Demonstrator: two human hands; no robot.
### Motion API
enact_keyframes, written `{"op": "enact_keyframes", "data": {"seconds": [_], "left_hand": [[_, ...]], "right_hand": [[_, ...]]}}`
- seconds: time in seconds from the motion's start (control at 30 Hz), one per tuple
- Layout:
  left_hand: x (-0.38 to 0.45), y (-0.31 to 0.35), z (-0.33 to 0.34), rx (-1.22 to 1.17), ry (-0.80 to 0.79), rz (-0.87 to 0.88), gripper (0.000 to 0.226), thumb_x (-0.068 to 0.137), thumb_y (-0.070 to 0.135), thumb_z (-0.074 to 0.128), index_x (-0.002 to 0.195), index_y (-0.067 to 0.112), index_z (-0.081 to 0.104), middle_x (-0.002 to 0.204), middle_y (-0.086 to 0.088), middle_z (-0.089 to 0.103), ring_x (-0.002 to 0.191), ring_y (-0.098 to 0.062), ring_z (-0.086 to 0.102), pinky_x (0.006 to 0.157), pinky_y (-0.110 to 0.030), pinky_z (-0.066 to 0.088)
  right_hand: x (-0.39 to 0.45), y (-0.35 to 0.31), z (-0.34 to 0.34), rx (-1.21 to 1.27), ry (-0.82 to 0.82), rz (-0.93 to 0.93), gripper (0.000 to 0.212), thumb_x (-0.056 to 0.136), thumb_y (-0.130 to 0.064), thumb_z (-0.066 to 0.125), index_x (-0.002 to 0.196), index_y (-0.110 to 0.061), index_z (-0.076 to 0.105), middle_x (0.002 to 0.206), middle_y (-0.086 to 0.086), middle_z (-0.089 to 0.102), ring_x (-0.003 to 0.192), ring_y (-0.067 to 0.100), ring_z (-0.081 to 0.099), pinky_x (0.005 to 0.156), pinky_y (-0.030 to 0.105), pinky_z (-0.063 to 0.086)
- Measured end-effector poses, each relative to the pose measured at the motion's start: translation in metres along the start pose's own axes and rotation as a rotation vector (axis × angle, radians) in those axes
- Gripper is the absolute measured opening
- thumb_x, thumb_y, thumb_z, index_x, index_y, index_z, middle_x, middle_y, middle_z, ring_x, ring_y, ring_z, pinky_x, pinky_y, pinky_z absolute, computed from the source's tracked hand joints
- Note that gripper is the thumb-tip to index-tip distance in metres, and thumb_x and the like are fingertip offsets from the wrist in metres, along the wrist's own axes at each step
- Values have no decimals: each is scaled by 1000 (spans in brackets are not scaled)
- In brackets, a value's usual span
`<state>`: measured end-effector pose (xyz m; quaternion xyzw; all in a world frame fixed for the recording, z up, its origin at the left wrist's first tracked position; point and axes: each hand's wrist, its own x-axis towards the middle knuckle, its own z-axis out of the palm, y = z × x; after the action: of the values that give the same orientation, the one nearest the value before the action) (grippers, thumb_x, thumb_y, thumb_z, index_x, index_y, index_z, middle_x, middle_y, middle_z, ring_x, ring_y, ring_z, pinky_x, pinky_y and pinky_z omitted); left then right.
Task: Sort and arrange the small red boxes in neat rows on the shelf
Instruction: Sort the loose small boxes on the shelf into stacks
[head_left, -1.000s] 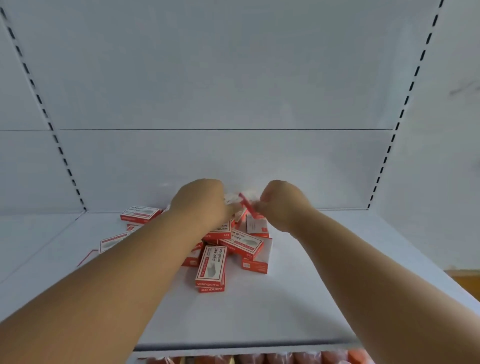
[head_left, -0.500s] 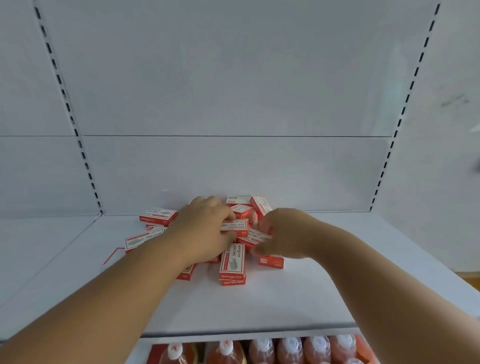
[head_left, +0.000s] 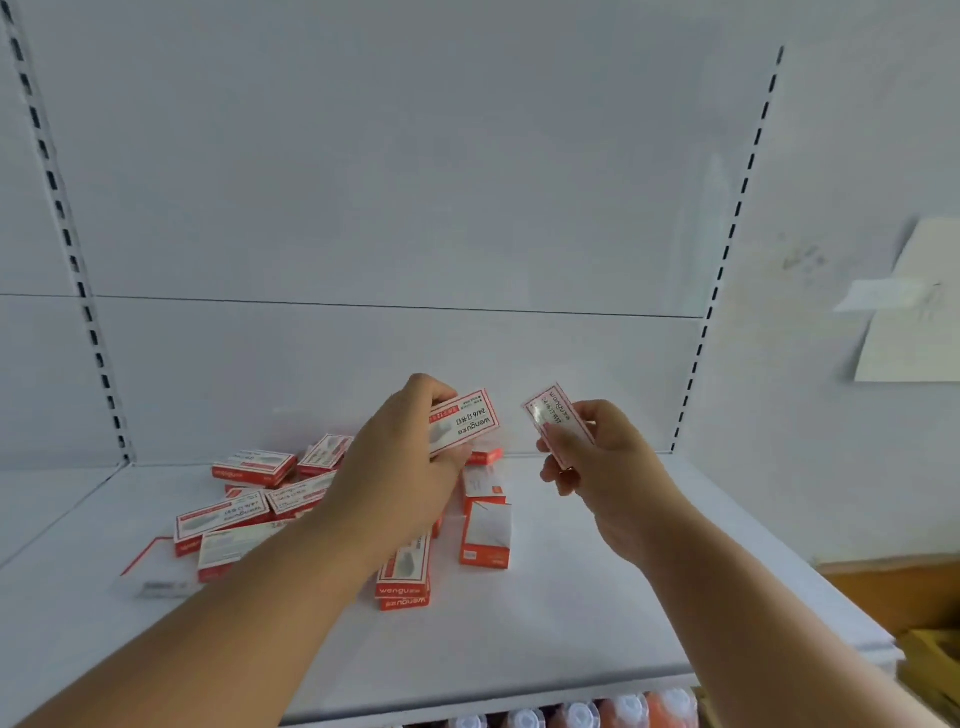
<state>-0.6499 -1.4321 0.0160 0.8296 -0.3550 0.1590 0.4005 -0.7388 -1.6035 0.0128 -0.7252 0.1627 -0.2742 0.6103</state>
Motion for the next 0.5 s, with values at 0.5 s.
{"op": "enact_keyframes", "data": {"seconds": [0.5], "left_hand": [[65,115,188,-252,-260,-511,12,80,15,62,85,17,73,79,-4,73,75,-24,68,65,-30,51]], "right_hand": [[80,49,-175,-274,160,253,22,84,-4,57,99,-17,67,69,8,70,40,10,56,45,21,40]]}}
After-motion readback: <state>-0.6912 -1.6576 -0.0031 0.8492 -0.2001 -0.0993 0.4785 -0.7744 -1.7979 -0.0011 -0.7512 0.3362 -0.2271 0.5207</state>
